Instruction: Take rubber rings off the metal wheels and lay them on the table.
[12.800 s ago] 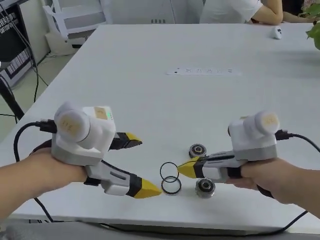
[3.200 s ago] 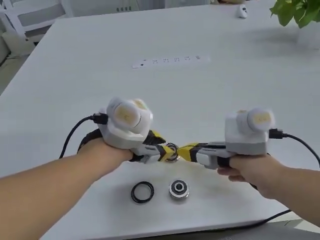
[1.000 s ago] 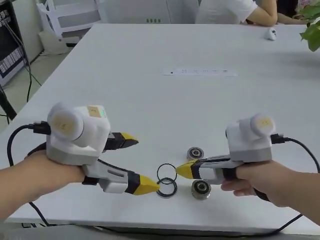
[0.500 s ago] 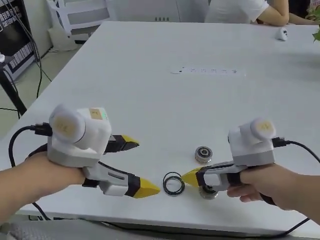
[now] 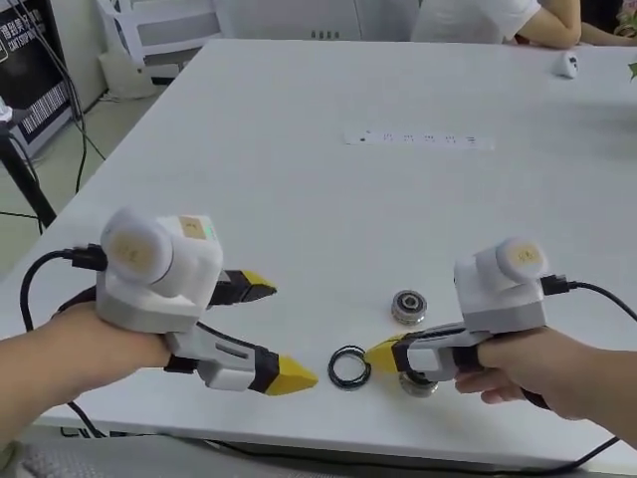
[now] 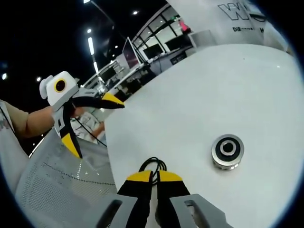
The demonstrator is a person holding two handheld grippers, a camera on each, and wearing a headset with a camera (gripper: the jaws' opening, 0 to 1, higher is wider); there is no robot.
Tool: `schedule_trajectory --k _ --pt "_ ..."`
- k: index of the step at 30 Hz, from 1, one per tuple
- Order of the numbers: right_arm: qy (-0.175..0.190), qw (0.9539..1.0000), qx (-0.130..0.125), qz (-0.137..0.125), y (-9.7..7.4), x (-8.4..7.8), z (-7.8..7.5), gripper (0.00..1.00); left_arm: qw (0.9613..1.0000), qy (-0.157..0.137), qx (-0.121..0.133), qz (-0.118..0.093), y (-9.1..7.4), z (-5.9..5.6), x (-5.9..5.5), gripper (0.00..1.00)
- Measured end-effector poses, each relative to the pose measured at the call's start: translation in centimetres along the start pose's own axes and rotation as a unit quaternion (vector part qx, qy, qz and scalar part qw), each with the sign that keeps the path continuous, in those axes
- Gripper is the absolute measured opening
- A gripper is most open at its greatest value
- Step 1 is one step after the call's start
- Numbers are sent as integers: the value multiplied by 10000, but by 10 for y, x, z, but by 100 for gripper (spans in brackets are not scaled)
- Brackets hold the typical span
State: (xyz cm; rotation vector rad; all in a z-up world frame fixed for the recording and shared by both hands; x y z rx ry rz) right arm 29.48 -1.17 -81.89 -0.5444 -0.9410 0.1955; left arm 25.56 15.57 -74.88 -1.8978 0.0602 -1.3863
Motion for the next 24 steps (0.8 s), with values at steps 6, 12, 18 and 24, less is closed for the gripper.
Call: schedule_trajectory --k 6,12,18,24 --pt "-95 9999 -27 19 1 0 0 7 10000 -5 -8 33 2 1 0 72" --pt "-159 9999 -36 -58 -4 4 2 14 10000 4 -5 24 2 0 4 72" --pt "-261 9990 -87 -342 -16 17 6 24 10000 -6 0 -39 2 -1 9 73" --pt "-438 9975 -209 -516 -34 22 6 28 9999 -2 18 -108 0 -2 15 74"
Point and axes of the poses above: the centre of the closed fingertips' face, and the gripper's own axes: y roughly forward along the fingers, z roughly to its left, x roughly out of its top, the point moved 7 cm from there along -y, roughly backward along the fingers, and after that the axes turned 4 degrees about -y, right-handed, at the moved point
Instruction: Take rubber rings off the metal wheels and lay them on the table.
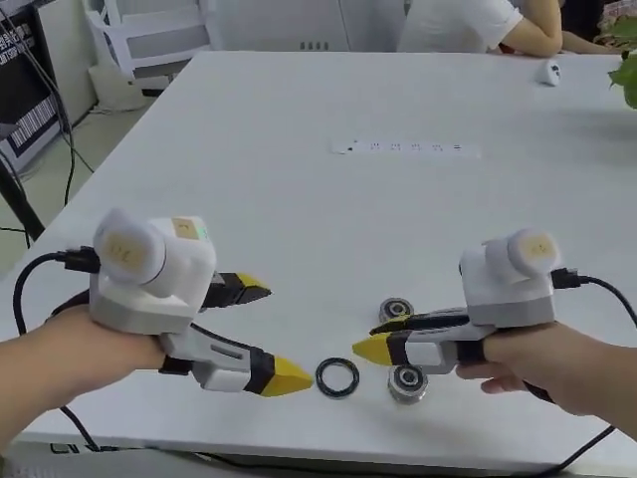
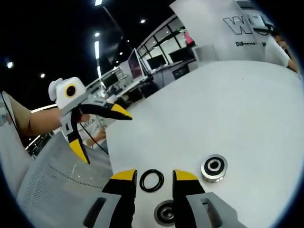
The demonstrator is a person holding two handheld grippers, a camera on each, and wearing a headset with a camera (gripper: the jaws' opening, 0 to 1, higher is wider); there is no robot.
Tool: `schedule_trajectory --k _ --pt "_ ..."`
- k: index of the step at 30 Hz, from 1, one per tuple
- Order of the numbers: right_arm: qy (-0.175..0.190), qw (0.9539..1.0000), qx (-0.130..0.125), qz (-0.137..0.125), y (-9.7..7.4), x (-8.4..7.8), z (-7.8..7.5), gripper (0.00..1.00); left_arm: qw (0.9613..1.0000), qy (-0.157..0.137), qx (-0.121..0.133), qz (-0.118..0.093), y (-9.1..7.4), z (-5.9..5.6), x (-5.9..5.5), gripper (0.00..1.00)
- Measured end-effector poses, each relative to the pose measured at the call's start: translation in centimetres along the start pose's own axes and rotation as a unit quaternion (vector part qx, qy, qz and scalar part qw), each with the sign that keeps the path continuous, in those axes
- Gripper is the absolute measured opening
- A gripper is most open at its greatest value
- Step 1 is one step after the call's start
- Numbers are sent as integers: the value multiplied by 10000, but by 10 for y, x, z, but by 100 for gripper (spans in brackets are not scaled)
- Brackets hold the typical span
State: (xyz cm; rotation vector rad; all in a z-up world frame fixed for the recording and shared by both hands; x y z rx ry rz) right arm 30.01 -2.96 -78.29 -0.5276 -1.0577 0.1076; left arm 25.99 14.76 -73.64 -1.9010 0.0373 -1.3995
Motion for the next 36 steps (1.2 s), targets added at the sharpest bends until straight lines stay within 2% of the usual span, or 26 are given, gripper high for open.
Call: schedule_trajectory --k 11,14,22,30,36 --pt "-455 9978 -289 -373 -36 11 12 47 9999 -12 57 -124 -4 -2 9 75" --pt "-625 9964 -401 -402 -45 11 14 51 9998 -17 66 -171 -6 -4 12 76" --pt "-853 9927 -678 -523 -76 8 4 58 9996 -29 88 -278 -9 -6 16 77" --pt "-930 9889 -939 -680 -99 2 6 72 9993 -67 83 -356 -12 -12 16 78" --pt "-1137 9859 -1065 -616 -110 -6 9 77 9988 -126 110 -452 -15 -13 16 80"
Point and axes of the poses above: the centre of the closed fingertips' face, and the gripper's own axes: y roughly forward along the fingers, z roughly to its left, x roughly out of its top, the point moved 7 cm from there along -y, roughly backward along the fingers, and after that the axes turned 4 degrees about -y, right-handed, at the moved point
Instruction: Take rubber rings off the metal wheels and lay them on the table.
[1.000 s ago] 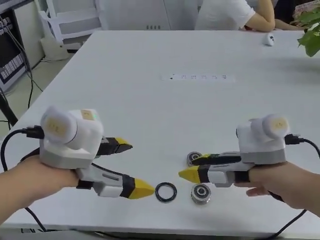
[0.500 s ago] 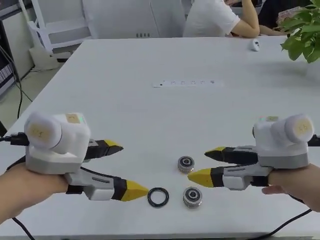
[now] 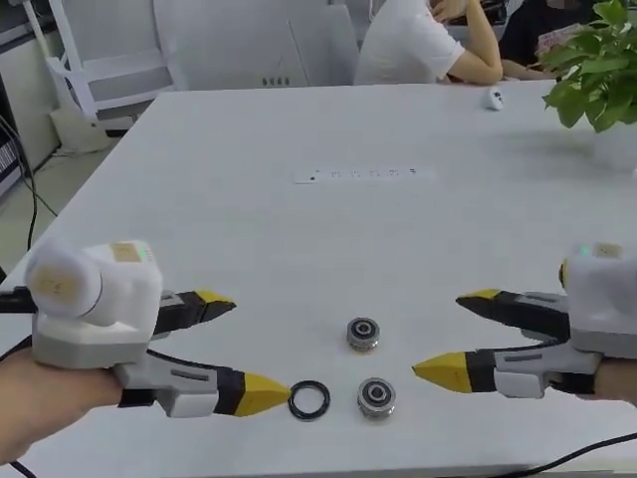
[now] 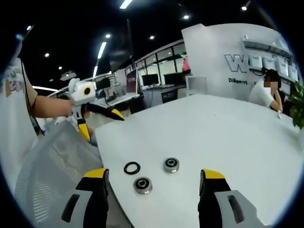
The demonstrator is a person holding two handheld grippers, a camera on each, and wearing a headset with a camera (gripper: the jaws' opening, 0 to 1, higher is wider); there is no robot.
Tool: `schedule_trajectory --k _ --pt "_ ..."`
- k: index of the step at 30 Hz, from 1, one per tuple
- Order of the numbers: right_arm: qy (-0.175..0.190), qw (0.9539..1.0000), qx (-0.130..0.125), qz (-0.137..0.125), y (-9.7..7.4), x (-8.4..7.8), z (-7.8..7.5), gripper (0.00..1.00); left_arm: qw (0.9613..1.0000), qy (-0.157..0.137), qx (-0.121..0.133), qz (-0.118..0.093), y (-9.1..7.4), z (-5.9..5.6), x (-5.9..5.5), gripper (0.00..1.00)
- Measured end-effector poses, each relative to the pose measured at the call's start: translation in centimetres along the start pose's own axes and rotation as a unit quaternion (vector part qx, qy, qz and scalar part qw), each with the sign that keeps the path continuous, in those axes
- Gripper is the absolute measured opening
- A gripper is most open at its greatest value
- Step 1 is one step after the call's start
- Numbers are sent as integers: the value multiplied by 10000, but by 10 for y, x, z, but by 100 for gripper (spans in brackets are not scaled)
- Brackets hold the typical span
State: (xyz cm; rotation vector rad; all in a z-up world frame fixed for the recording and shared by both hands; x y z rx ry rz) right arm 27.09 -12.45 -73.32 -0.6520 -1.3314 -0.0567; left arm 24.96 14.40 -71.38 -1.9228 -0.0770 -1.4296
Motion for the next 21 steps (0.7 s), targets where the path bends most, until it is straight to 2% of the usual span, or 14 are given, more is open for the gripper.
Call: schedule_trajectory --k 5,14,21 --pt "-111 9999 -35 50 -7 -6 3 83 9999 -34 85 -107 -4 0 1 82" --pt "-195 9997 -106 135 -18 -17 4 90 9996 -106 208 -147 -9 -1 -5 85" --pt "-78 9997 -153 144 -26 -24 6 94 9996 -30 278 -67 -9 -5 -12 86"
Point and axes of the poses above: the centre of the closed fingertips' face, and the gripper's own axes: y roughly forward along the fingers, z roughly to its left, x roughly out of its top, the point moved 7 cm from there along -y, roughly backward along the fingers, and after that the axes turned 4 degrees about -y, right-handed, at the moved point
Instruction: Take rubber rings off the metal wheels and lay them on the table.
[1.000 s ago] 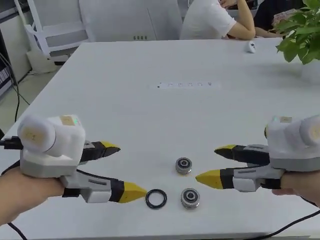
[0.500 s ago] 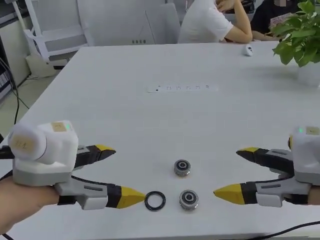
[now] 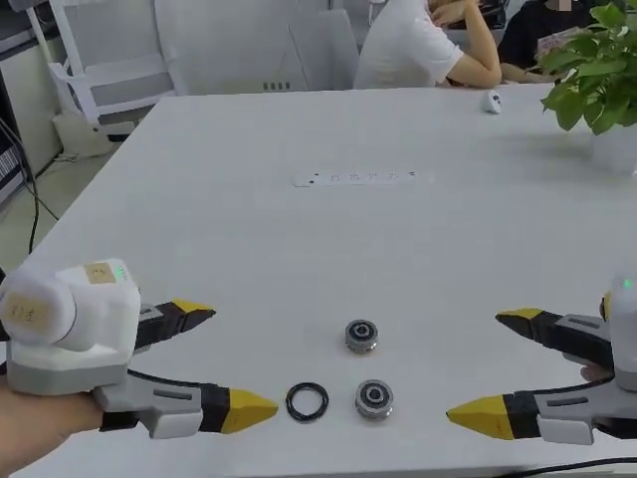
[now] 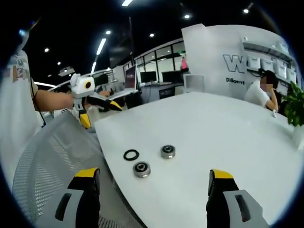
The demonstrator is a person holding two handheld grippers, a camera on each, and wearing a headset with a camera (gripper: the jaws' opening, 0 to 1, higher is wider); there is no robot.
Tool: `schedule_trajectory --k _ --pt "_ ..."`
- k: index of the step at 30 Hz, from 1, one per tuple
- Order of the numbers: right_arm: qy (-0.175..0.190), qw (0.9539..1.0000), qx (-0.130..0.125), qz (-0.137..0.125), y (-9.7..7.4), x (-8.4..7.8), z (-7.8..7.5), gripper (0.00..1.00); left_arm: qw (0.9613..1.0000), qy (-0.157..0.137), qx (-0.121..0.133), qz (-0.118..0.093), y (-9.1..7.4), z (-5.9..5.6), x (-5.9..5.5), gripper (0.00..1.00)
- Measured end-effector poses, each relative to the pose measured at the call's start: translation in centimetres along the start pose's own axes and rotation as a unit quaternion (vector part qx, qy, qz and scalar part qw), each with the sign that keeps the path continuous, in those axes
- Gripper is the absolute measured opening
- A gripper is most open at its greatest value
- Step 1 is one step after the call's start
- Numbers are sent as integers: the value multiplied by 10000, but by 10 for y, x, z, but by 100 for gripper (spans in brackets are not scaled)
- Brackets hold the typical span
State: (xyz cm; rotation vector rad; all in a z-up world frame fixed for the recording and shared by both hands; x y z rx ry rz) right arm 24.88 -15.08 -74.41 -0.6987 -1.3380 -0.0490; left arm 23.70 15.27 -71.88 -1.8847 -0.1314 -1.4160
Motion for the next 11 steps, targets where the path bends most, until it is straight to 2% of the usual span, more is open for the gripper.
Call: schedule_trajectory --k 11 --pt "-23 10000 -21 28 -7 -5 3 98 10000 19 71 -16 -2 -2 -1 88"
Point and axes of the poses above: the centre of the closed fingertips' face, and the gripper's own axes: y roughly forward along the fingers, z roughly to its left, x roughly out of its top, the point moved 7 cm from there along -y, roughly backward along the fingers, and after that the axes turned 4 degrees about -y, right-handed, at the moved point
